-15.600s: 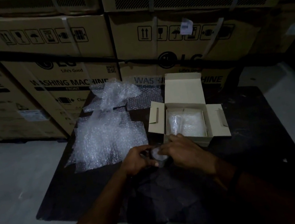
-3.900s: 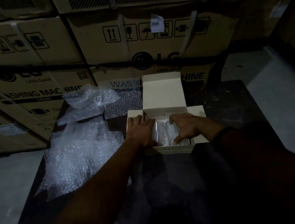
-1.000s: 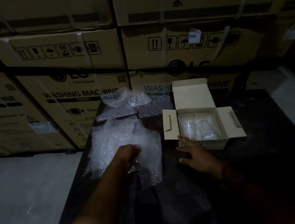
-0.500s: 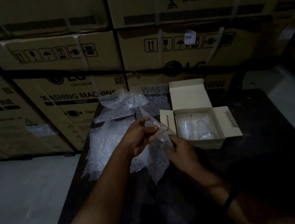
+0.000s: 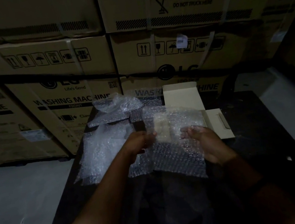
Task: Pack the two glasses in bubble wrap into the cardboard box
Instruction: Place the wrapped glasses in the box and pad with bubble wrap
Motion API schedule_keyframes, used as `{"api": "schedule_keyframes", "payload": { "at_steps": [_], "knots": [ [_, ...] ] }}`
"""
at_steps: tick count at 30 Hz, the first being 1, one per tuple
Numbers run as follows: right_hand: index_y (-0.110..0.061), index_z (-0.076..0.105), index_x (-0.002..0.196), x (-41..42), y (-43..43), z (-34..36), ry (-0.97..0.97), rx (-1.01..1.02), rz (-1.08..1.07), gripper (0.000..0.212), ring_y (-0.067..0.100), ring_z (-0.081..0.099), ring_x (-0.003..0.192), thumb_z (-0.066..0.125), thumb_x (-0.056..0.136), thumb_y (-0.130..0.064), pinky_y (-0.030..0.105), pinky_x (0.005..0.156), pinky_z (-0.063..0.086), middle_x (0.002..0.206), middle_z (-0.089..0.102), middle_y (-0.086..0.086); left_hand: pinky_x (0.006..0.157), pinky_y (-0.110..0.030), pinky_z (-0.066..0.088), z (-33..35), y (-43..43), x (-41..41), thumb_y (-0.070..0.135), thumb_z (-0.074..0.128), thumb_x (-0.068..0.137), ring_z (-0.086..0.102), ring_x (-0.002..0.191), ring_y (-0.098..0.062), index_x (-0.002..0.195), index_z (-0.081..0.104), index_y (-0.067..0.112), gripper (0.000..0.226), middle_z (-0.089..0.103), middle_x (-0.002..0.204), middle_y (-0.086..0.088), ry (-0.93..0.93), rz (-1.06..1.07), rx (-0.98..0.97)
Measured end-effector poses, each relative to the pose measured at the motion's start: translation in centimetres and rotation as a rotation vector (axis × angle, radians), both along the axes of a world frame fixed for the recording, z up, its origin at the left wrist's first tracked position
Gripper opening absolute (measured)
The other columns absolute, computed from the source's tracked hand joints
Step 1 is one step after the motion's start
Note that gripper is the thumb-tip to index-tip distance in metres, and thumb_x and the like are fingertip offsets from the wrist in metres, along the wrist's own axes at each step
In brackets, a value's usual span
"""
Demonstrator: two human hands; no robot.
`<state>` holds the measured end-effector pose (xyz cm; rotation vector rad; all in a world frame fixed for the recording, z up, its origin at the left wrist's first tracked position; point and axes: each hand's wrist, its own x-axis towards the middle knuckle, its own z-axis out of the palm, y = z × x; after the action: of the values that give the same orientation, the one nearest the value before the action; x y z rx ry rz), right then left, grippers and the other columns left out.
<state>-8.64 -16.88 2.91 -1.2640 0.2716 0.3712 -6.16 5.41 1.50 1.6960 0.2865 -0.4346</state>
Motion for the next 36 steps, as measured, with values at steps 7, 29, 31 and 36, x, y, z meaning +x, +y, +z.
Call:
{"api": "schedule_keyframes", "payload": {
  "at_steps": [7,29,31,36],
  "knots": [
    [-0.015,0.045,0.136,0.0,-2.8,-1.6,-0.037,-0.026,-0.083,0.052,0.023,0.067,0.094,0.063,0.088,-0.012,0.037,0.077,0.057,0.110,0.069,0.011,0.064,-0.024,0.053,0.9,-2.0,0.5,0.002,0.068,0.084,0.063,0.082,-0.019,0.110,0.059,0.009,0.029,0.064,0.097,0.000,-0.219,0.237,-0.189],
    [-0.014,0.068,0.090,4.7,-8.9,0.3,-0.479,-0.778,-0.119,0.005,0.015,0.057,0.083,0.063,0.090,-0.014,0.026,0.075,0.042,0.093,0.061,0.005,0.080,-0.030,0.045,1.1,-5.8,3.7,0.023,0.072,0.084,0.054,0.094,-0.016,0.083,0.074,0.014,0.009,0.056,0.100,-0.003,-0.603,0.037,0.324],
    [-0.017,0.066,0.086,5.2,-9.5,0.7,-0.458,-0.755,-0.107,0.008,0.017,0.056,0.083,0.061,0.091,-0.016,0.026,0.070,0.041,0.096,0.061,0.007,0.081,-0.037,0.047,1.8,-6.2,3.6,0.024,0.069,0.086,0.058,0.091,-0.021,0.080,0.072,0.003,0.022,0.062,0.095,-0.009,-0.550,0.001,0.206],
    [-0.015,0.065,0.099,5.2,-9.8,2.0,-0.279,-0.340,-0.030,0.016,0.017,0.064,0.086,0.057,0.093,-0.028,0.033,0.074,0.050,0.096,0.068,0.004,0.066,-0.030,0.043,2.9,-7.3,3.3,0.021,0.058,0.094,0.052,0.065,-0.017,0.068,0.061,0.012,0.028,0.056,0.068,-0.005,-0.380,0.089,-0.074]
  ]
}}
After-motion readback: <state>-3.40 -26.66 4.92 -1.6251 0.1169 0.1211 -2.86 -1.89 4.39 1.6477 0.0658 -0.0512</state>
